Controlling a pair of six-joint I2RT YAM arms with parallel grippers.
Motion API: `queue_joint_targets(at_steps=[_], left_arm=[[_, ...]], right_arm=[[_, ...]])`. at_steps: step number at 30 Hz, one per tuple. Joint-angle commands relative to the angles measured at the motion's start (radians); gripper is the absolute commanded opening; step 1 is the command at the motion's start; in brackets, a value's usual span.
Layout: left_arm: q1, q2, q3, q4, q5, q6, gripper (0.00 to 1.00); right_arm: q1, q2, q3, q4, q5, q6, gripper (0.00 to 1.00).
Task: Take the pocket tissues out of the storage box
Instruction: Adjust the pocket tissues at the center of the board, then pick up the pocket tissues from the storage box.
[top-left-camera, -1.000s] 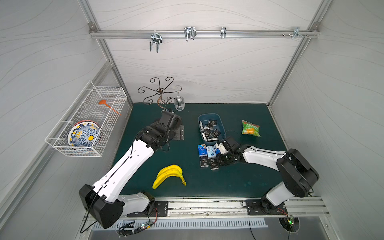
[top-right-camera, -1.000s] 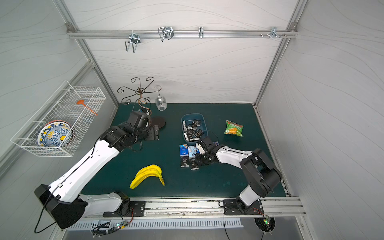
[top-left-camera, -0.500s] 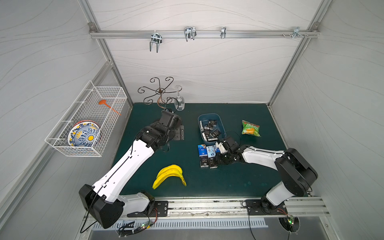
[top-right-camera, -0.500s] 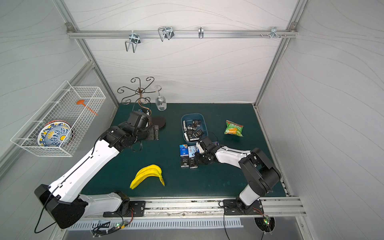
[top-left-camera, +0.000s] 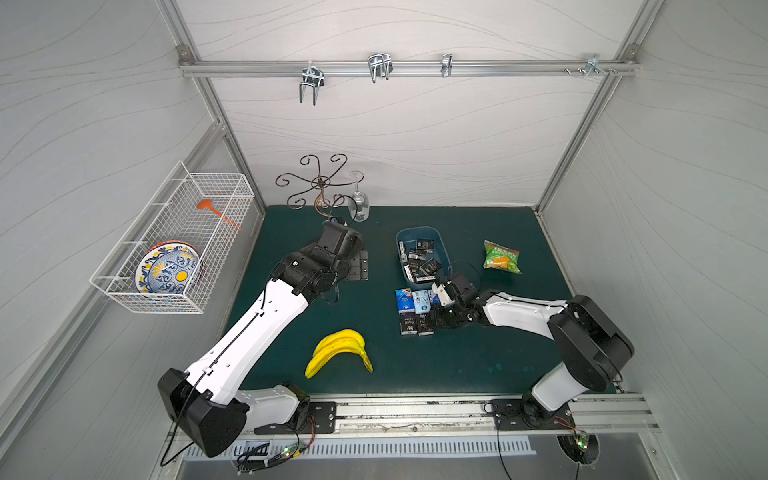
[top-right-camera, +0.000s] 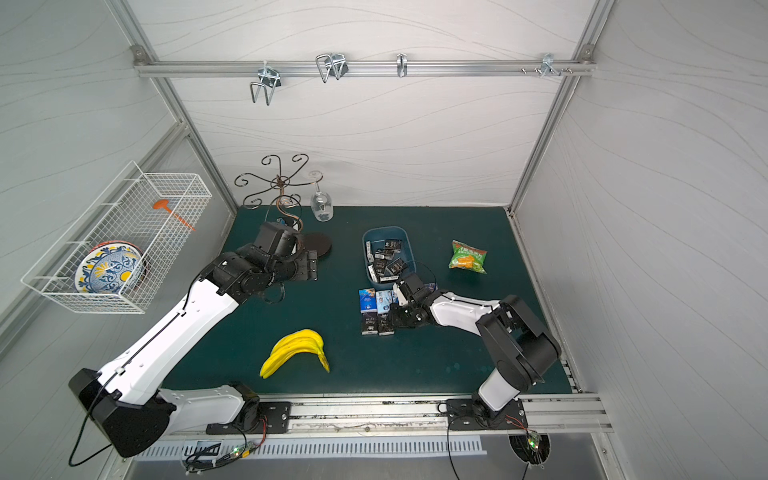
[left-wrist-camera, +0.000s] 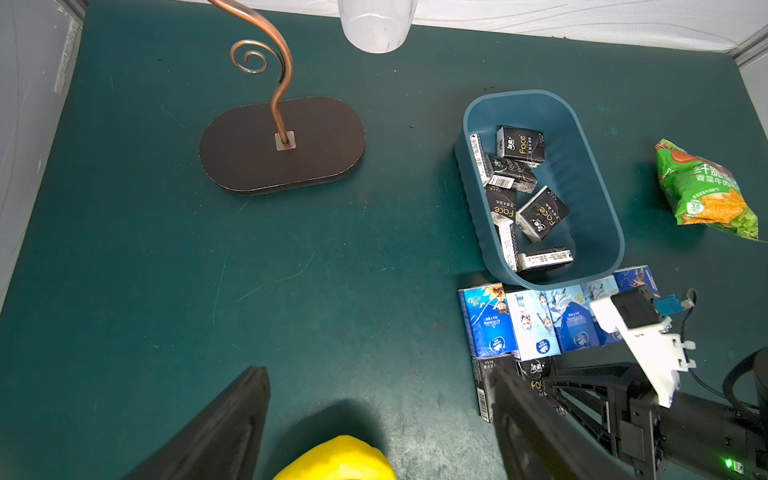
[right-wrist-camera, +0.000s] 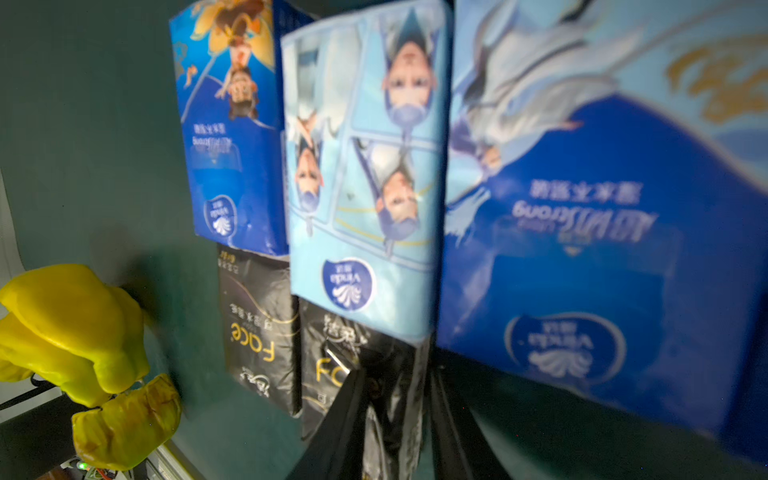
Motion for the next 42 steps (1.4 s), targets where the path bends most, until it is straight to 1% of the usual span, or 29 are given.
queue_joint_targets(at_steps=[1, 6, 19, 21, 24, 28, 32, 35, 38, 42], left_arm=[[0.003, -0.01, 0.005, 0.022, -0.016, 0.008, 0.87], [0.003, -0.011, 0.006, 0.02, -0.017, 0.008, 0.87], [0.003, -0.012, 0.005, 0.022, -0.014, 0.005, 0.87], [0.003, -0.012, 0.004, 0.022, -0.014, 0.005, 0.87], [0.004, -0.008, 0.007, 0.023, -0.01, 0.002, 0.87], [0.003, -0.001, 0.005, 0.024, -0.002, -0.004, 0.87], [0.003, -0.002, -0.007, 0.023, -0.004, -0.004, 0.87], [0.003, -0.002, -0.011, 0.019, -0.007, 0.0, 0.87], [0.004, -0.002, -0.01, 0.014, -0.015, 0.006, 0.87], [0.003, -0.004, 0.001, 0.0, -0.025, 0.016, 0.87]], right_arm=[[-0.004, 0.006, -0.01, -0.02, 0.007, 0.012, 0.32], [-0.004, -0.036, -0.009, -0.034, 0.006, 0.015, 0.35], [-0.003, -0.137, 0.0, -0.069, 0.003, 0.025, 0.38], [-0.004, -0.149, 0.022, -0.094, 0.029, 0.005, 0.39], [-0.01, -0.138, 0.114, -0.16, 0.102, -0.048, 0.41], [-0.03, -0.057, 0.281, -0.189, 0.151, -0.123, 0.44], [-0.033, 0.095, 0.475, -0.241, 0.184, -0.222, 0.47], [-0.033, 0.2, 0.588, -0.273, 0.205, -0.285, 0.48], [-0.033, 0.266, 0.643, -0.267, 0.206, -0.322, 0.49], [-0.033, 0.317, 0.678, -0.255, 0.191, -0.343, 0.5]])
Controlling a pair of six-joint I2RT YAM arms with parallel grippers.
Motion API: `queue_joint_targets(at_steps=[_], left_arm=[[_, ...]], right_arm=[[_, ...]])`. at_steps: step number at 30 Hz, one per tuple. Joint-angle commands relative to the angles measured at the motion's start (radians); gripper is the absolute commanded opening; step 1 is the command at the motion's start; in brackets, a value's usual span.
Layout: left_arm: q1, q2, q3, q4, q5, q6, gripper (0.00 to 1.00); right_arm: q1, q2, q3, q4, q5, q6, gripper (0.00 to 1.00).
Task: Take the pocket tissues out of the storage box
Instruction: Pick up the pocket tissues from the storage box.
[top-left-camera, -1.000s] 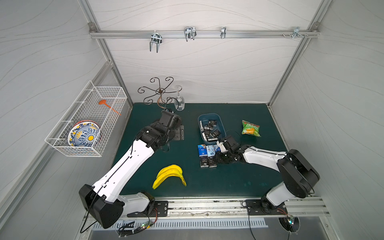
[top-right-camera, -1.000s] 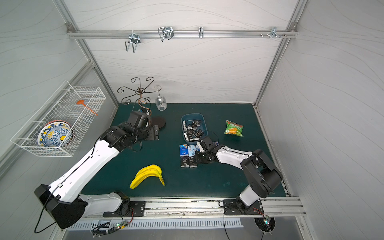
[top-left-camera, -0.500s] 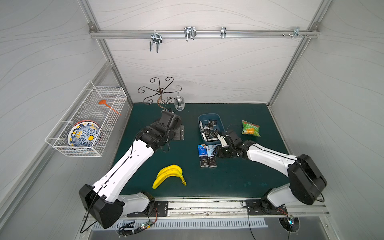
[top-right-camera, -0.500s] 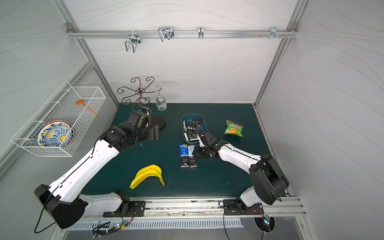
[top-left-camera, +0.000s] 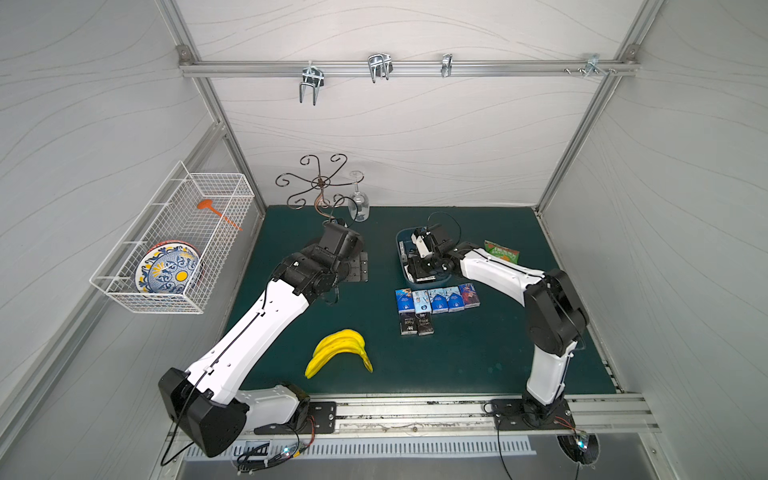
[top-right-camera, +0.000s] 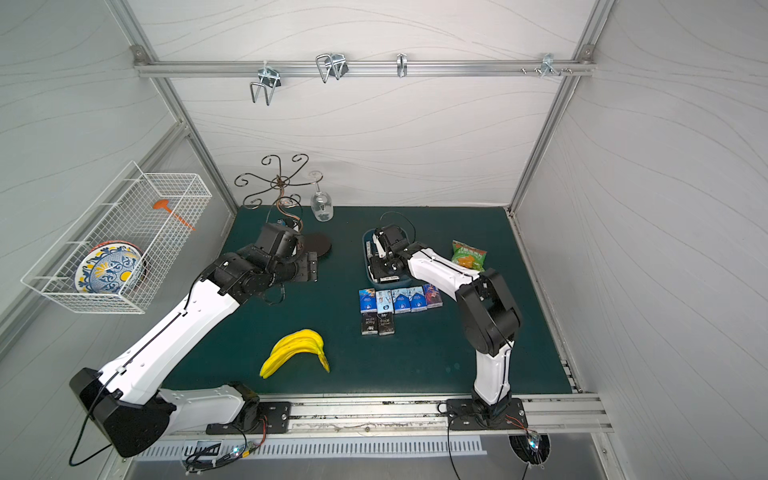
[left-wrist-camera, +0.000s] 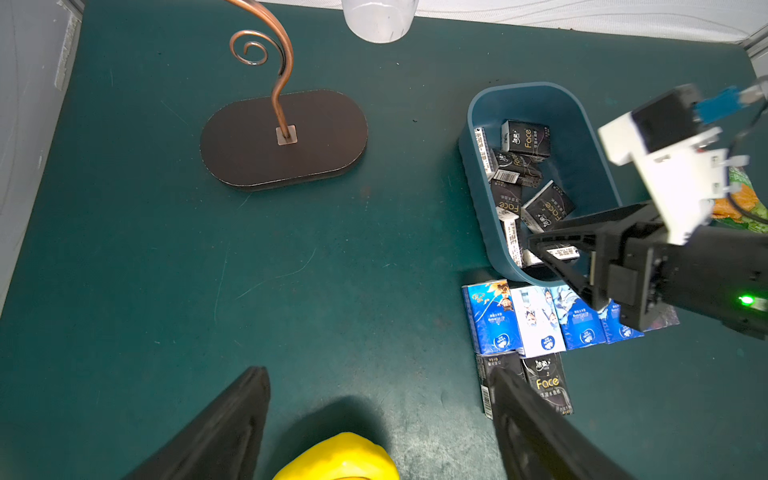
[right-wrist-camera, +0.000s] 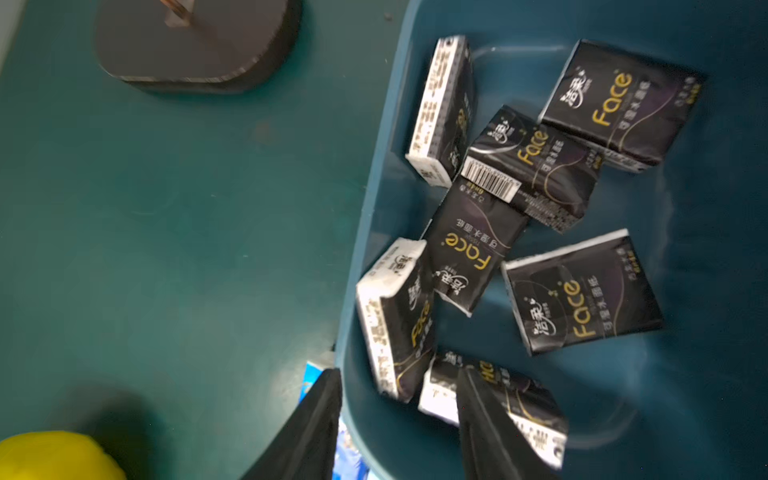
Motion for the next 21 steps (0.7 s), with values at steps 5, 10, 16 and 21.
queue_joint_targets(at_steps=[5, 10, 16, 21], left_arm=[[0.003, -0.005, 0.019, -0.001, -0.035, 0.024, 0.87], [0.003, 0.004, 0.02, 0.0, -0.033, 0.023, 0.87], [0.003, 0.008, 0.02, 0.003, -0.034, 0.026, 0.87], [0.003, 0.01, 0.021, 0.005, -0.038, 0.028, 0.87]], right_arm=[[-0.001, 0.07, 0.055, -0.024, -0.016, -0.056, 0.51], [-0.001, 0.102, 0.061, -0.004, -0.03, -0.058, 0.51], [-0.005, 0.13, 0.068, 0.01, -0.035, -0.062, 0.46], [-0.01, 0.118, 0.05, 0.038, -0.046, -0.06, 0.33]])
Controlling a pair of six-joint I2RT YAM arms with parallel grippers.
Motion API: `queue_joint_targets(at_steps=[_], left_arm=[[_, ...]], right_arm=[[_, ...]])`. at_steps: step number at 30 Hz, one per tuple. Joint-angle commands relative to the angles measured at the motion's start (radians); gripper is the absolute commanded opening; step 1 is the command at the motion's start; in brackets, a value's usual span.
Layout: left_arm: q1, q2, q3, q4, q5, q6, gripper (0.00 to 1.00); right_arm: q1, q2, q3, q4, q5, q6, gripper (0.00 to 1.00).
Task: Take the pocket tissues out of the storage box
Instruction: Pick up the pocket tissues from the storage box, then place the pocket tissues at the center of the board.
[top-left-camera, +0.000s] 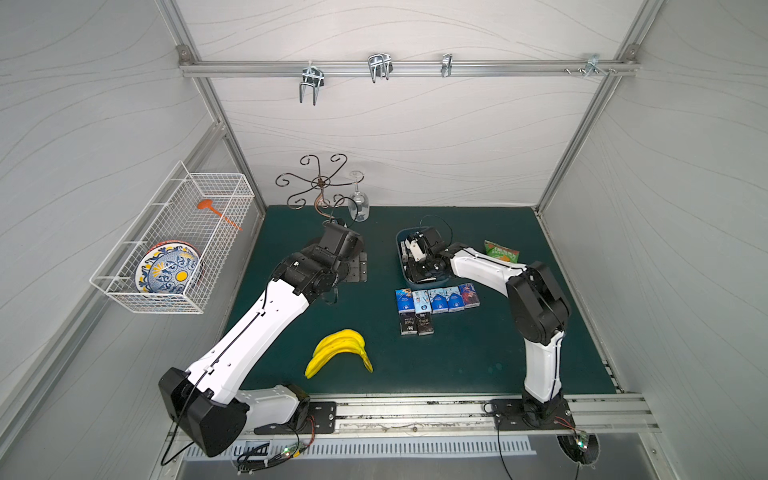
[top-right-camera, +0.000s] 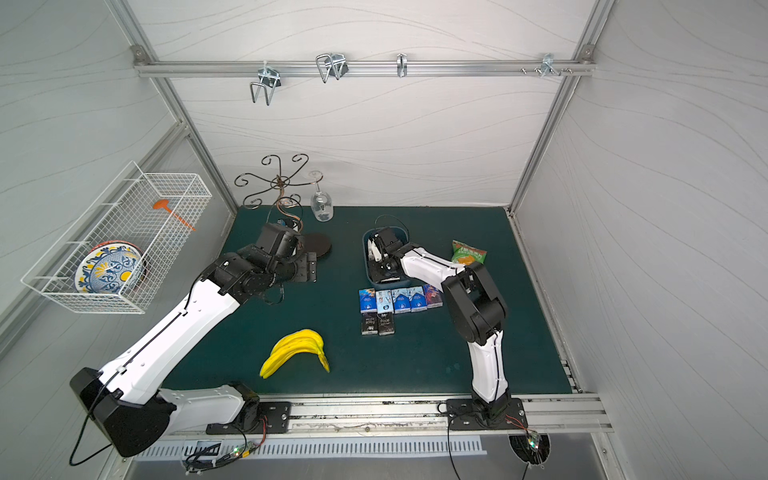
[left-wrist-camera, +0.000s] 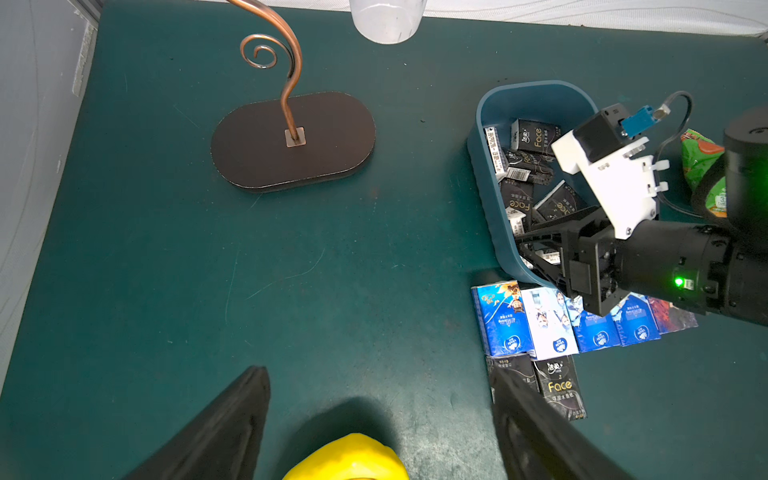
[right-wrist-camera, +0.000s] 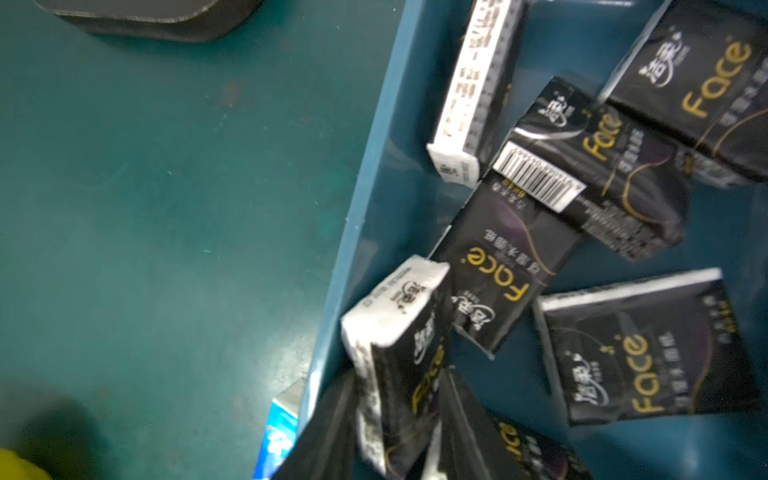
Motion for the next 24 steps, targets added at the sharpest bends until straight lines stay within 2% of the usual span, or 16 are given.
queue_joint_targets(at_steps=[1, 5, 10, 18, 24], left_arm=[[0.003, 0.009, 0.02, 0.01, -0.018, 0.009, 0.87], [0.003, 0.009, 0.019, 0.01, -0.015, 0.007, 0.87], [0.003, 0.004, 0.02, 0.012, -0.013, 0.005, 0.87], [0.003, -0.002, 0.017, 0.012, -0.016, 0.005, 0.87], [0.003, 0.0, 0.025, 0.02, -0.01, 0.007, 0.88]], right_arm=[[-0.01, 0.004, 0.001, 0.023, -0.013, -0.006, 0.3], [-0.02, -0.026, -0.014, 0.037, -0.02, -0.005, 0.16], [-0.032, -0.077, -0.022, 0.039, -0.03, -0.005, 0.09], [-0.04, -0.246, -0.069, 0.026, -0.022, 0.0, 0.07], [-0.039, -0.437, -0.183, -0.194, 0.035, 0.056, 0.08]])
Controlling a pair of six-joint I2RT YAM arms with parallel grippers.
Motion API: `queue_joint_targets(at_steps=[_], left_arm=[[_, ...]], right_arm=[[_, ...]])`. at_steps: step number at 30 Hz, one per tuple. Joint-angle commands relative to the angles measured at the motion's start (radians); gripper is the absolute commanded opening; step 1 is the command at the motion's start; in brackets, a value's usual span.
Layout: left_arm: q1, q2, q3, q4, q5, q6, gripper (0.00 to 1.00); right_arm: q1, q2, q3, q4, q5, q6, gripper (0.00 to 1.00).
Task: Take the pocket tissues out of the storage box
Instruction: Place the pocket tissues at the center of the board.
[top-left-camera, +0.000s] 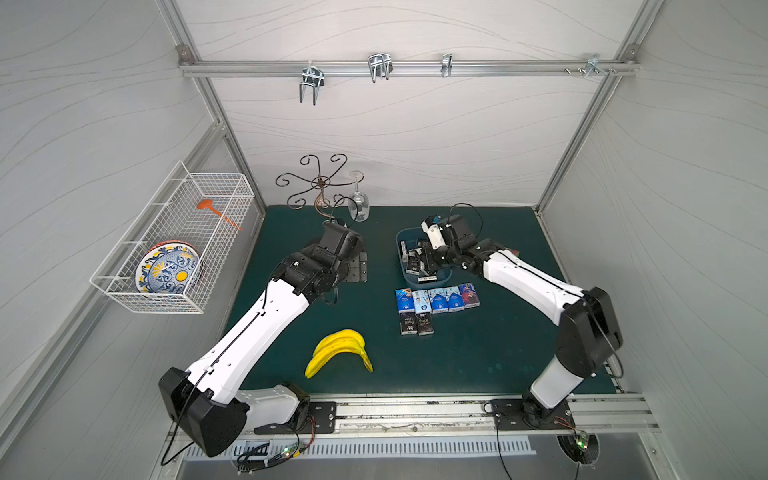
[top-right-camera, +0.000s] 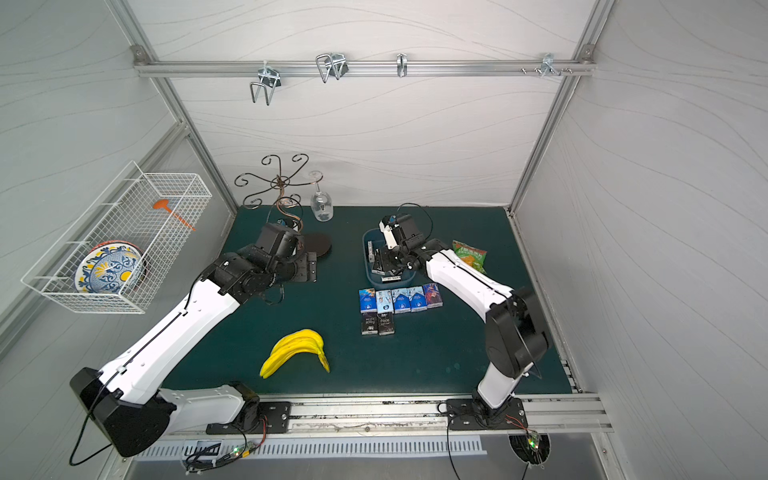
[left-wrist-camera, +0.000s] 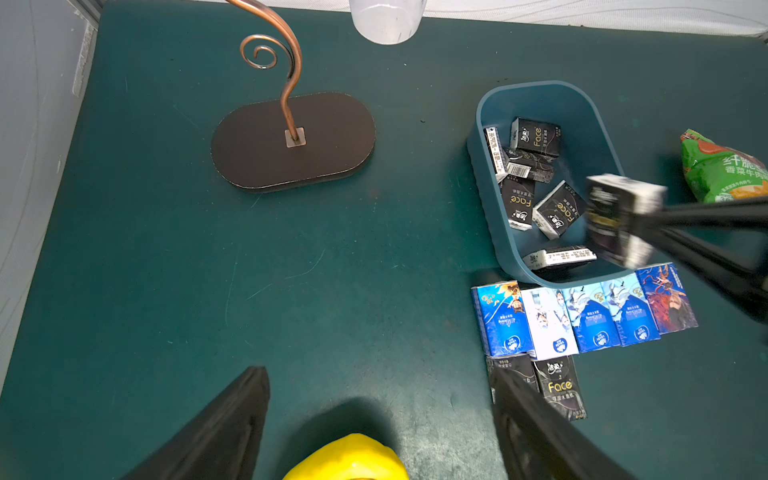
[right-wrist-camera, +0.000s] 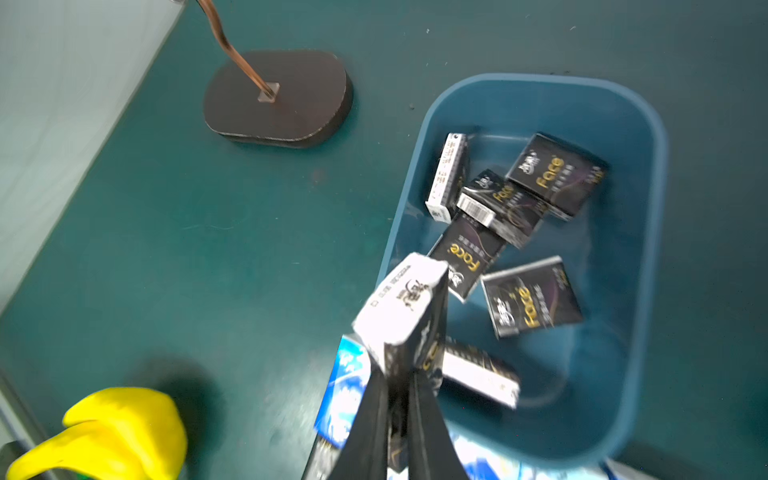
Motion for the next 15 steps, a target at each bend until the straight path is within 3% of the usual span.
queue_joint_targets(at_steps=[1, 8, 15], left_arm=[[0.003, 0.002, 0.026, 0.022, -0.006, 0.006, 0.88], [0.003, 0.006, 0.024, 0.044, 0.021, 0.001, 0.88], [0.003, 0.003, 0.026, 0.043, 0.026, -0.003, 0.88]], right_arm=[[0.001, -0.119, -0.109, -0.179, 0.038, 0.045, 0.08], [0.058, -0.443, -0.495, -0.219, 0.095, 0.159, 0.09], [0.122, -0.452, -0.65, -0.155, 0.107, 0.258, 0.1]])
